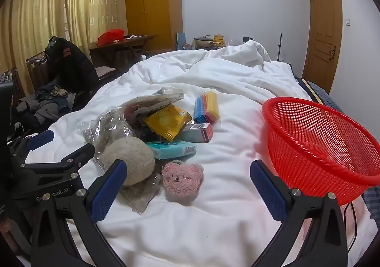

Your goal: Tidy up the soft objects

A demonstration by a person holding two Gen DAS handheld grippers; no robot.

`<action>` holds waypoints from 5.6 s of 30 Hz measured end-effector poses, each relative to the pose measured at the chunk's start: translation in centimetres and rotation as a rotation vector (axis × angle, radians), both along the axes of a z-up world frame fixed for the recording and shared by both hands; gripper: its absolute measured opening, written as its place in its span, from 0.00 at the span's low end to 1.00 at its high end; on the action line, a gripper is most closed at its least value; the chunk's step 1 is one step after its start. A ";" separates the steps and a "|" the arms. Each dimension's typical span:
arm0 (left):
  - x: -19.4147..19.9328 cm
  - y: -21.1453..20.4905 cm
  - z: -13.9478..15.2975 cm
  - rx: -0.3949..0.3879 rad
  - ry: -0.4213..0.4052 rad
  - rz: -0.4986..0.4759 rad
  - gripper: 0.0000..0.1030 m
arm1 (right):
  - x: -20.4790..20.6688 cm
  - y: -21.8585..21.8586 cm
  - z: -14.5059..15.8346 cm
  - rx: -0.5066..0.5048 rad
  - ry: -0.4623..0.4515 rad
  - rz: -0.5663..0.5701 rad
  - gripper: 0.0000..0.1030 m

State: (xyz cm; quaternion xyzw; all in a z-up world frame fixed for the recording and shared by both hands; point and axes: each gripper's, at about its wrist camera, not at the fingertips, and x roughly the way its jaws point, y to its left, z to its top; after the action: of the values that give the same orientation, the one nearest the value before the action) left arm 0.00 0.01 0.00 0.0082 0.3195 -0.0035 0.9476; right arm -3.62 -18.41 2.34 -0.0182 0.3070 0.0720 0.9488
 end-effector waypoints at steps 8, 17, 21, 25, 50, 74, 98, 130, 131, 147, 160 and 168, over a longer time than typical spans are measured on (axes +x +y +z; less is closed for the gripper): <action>-0.1 0.0 0.0 0.014 0.002 0.007 0.99 | 0.0 0.1 0.0 -0.001 0.001 0.000 1.00; -0.1 -0.1 -0.1 0.007 0.006 0.003 0.99 | 0.1 0.0 -0.3 0.004 0.005 0.007 1.00; -0.1 -0.2 0.0 0.014 0.000 0.007 0.99 | 0.3 0.0 -0.4 0.014 0.025 0.016 1.00; 0.2 0.1 -0.2 -0.011 0.028 0.000 0.99 | 0.5 -0.7 -0.3 0.052 0.037 0.008 1.00; -0.7 -1.1 0.3 -0.009 0.018 -0.070 0.99 | 0.5 -0.7 0.1 0.079 0.041 0.039 1.00; -1.6 -1.5 1.9 -0.004 -0.014 -0.090 0.99 | -1.1 -0.3 2.7 0.061 -0.013 0.059 1.00; -1.1 -1.6 1.2 -0.003 0.031 -0.105 0.99 | -0.7 -1.0 2.6 0.090 -0.013 0.066 1.00; -1.3 -3.1 0.4 -0.031 0.063 -0.221 0.94 | 0.3 -1.6 1.1 0.143 0.005 0.048 0.98; -1.3 -3.1 0.3 -0.036 0.059 -0.226 0.94 | 0.5 -1.8 0.8 0.154 0.012 0.037 0.98; -0.5 -3.0 0.0 -0.079 0.086 -0.258 0.94 | 0.3 -3.4 1.4 0.221 0.032 0.030 0.98; 3.0 -4.5 -2.0 -0.052 0.203 -0.333 0.70 | 2.6 -5.0 -0.4 0.292 0.140 0.012 0.95; 1.2 -4.8 -1.3 -0.032 0.132 -0.337 0.53 | 3.8 -4.0 -1.8 0.258 0.221 0.042 0.85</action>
State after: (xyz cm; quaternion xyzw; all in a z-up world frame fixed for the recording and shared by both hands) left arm 1.24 -4.77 -1.29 0.0465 0.3749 -0.1678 0.9106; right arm 0.14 -22.41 0.56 0.1056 0.3974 0.1322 0.9019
